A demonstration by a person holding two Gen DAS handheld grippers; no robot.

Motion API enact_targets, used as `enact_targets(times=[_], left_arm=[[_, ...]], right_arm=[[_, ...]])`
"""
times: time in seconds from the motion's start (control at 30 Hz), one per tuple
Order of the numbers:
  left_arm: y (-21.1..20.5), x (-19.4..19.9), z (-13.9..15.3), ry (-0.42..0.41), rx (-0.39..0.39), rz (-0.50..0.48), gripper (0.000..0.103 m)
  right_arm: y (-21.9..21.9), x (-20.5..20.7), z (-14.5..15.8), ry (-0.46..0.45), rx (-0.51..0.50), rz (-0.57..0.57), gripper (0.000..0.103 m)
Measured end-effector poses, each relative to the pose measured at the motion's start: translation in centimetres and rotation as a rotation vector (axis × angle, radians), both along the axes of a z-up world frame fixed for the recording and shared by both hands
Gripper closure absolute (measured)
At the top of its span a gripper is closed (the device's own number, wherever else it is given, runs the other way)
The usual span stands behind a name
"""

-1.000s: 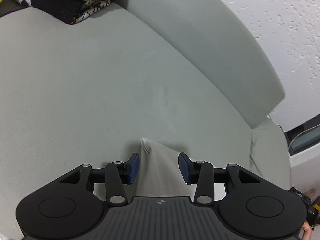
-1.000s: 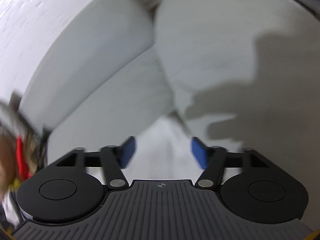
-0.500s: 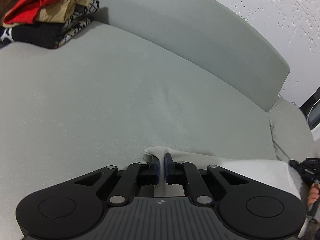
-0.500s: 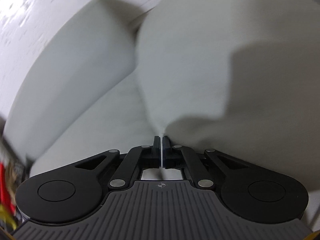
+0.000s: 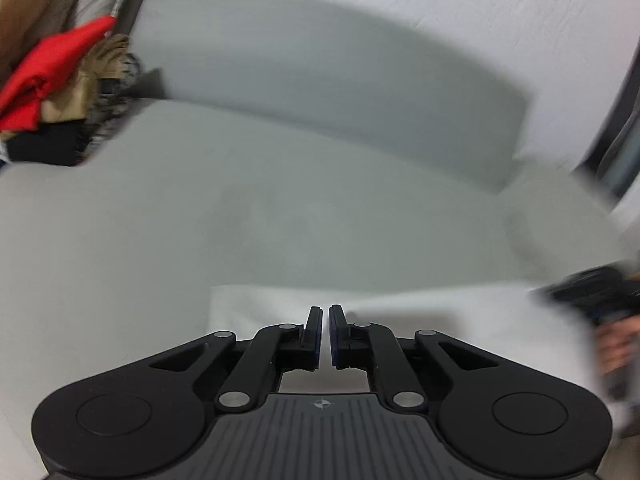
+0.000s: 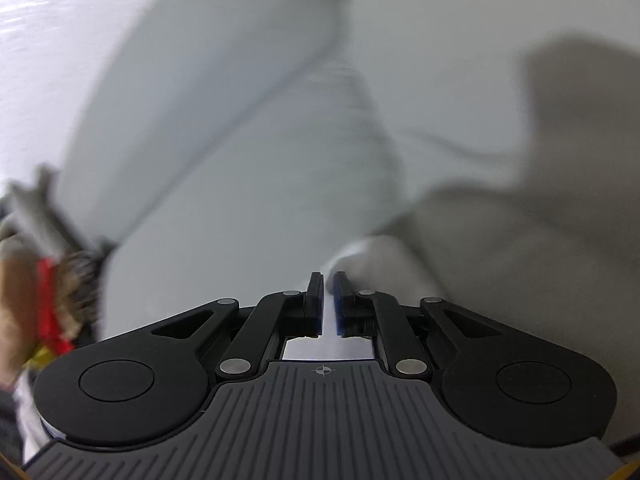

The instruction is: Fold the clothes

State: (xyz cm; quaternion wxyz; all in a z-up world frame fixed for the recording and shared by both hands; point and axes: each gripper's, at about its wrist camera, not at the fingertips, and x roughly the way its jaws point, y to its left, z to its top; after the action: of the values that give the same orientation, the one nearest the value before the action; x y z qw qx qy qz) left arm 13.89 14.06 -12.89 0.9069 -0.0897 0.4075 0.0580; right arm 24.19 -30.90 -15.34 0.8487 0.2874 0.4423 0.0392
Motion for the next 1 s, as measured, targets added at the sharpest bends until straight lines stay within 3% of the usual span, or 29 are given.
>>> enact_targets(times=[0.03,0.07,0.17,0.2,0.3,0.37,0.4,0.5,0.6,0.7,0.8,0.9,1.0], left_arm=[[1.1,1.1,-1.0,0.068,0.028,0.088,0.095],[2.2,1.2,-0.9,0.071,-0.007,0.143,0.094],[2.9,0.4,1.4,0.06,0.034,0.209,0.098],[3.0,-0.3,2.3,0.043,0.027,0.192,0.098],[3.0,-2.8,4.8,0.024,-0.045,0.135,0.092],[1.8,-4.7,6.3,0.037,-0.028,0.094,0.086],[1.1,-5.8,6.9,0.045,-0.018,0.075,0.078],[-1.9,-9.3,8.8,0.065,-0.041,0.018,0.072],[-4.7,-11.8,9.8,0.092,-0.058,-0.058,0.062],[-7.8,-13.7,10.5,0.137,-0.034,-0.171,0.061],[-10.2,-14.6,10.0,0.097,-0.009,-0.237,0.055],[-11.8,-13.2,7.5,0.054,0.029,-0.256,0.06],[-14.2,-11.6,5.4,0.027,0.154,-0.3,0.067]], right_arm=[[-0.6,0.1,-0.2,-0.004,-0.047,-0.052,0.103],[-1.3,0.0,-0.3,-0.002,-0.062,-0.101,0.103],[-1.4,-1.4,1.6,-0.026,-0.091,-0.139,0.103],[-1.3,-2.3,2.7,-0.049,-0.116,-0.143,0.091],[-1.4,-6.3,6.0,-0.111,-0.12,-0.147,0.088],[-1.5,-9.7,8.2,-0.139,-0.095,-0.127,0.087],[-1.3,-11.6,9.2,-0.154,-0.092,-0.11,0.083],[-1.0,-16.9,11.9,-0.168,-0.093,-0.049,0.067],[0.9,-20.2,13.4,-0.138,-0.089,0.035,0.063],[2.3,-22.3,13.6,-0.083,-0.062,0.14,0.062],[5.0,-23.3,13.2,-0.083,-0.113,0.251,0.062],[7.7,-22.4,10.2,-0.044,-0.178,0.334,0.062],[9.8,-21.5,6.9,-0.04,-0.255,0.35,0.064]])
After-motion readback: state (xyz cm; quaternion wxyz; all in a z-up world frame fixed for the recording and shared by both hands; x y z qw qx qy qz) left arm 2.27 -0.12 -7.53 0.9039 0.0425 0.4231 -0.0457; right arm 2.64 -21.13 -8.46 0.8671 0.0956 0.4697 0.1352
